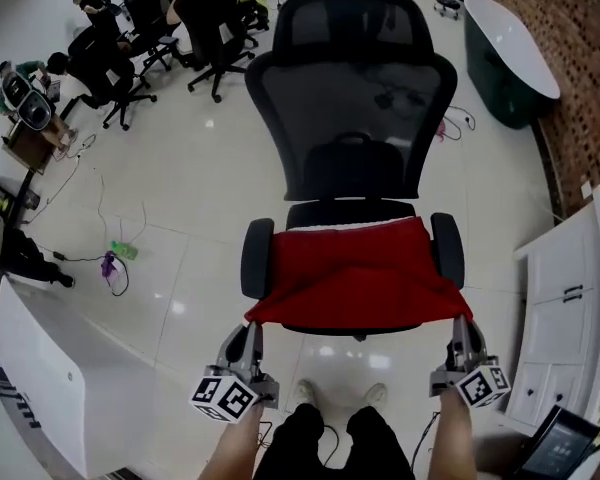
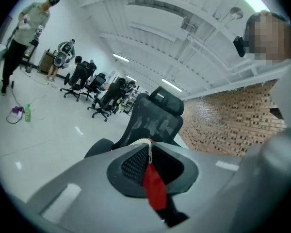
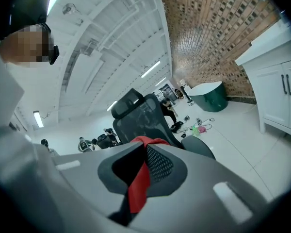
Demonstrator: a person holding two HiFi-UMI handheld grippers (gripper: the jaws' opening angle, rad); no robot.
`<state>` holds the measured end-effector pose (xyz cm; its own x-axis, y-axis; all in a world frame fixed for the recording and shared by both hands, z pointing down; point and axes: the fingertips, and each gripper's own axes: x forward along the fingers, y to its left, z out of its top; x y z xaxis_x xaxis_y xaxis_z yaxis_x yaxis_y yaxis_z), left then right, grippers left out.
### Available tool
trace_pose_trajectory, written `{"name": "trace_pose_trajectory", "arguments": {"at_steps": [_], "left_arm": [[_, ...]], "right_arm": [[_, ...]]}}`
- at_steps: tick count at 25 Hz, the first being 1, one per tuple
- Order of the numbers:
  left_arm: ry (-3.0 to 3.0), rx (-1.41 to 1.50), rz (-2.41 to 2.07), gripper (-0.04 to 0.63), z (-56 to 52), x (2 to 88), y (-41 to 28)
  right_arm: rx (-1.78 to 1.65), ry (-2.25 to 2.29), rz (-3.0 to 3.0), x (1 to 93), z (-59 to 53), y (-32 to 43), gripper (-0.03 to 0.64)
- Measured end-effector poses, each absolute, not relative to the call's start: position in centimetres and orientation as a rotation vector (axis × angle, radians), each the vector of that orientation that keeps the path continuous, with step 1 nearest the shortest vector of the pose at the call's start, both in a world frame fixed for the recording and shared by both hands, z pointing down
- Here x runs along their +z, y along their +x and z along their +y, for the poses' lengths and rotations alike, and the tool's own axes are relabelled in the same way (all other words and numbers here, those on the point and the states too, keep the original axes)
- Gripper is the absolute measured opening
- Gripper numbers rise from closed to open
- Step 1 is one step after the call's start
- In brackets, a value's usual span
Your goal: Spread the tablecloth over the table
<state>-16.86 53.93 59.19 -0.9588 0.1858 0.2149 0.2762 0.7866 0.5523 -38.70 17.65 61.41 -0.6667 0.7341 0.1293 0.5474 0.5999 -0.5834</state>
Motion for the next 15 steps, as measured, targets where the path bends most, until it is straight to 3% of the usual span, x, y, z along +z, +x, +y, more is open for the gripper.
{"name": "trace_pose_trajectory", "arguments": {"at_steps": [15], "left_arm": [[-0.307, -0.794, -3.24, 0.023, 57.3, 33.8, -14.5]], "right_arm": [[1.112, -1.103, -2.639, 39.2, 8.3, -40.1, 0.012]]}}
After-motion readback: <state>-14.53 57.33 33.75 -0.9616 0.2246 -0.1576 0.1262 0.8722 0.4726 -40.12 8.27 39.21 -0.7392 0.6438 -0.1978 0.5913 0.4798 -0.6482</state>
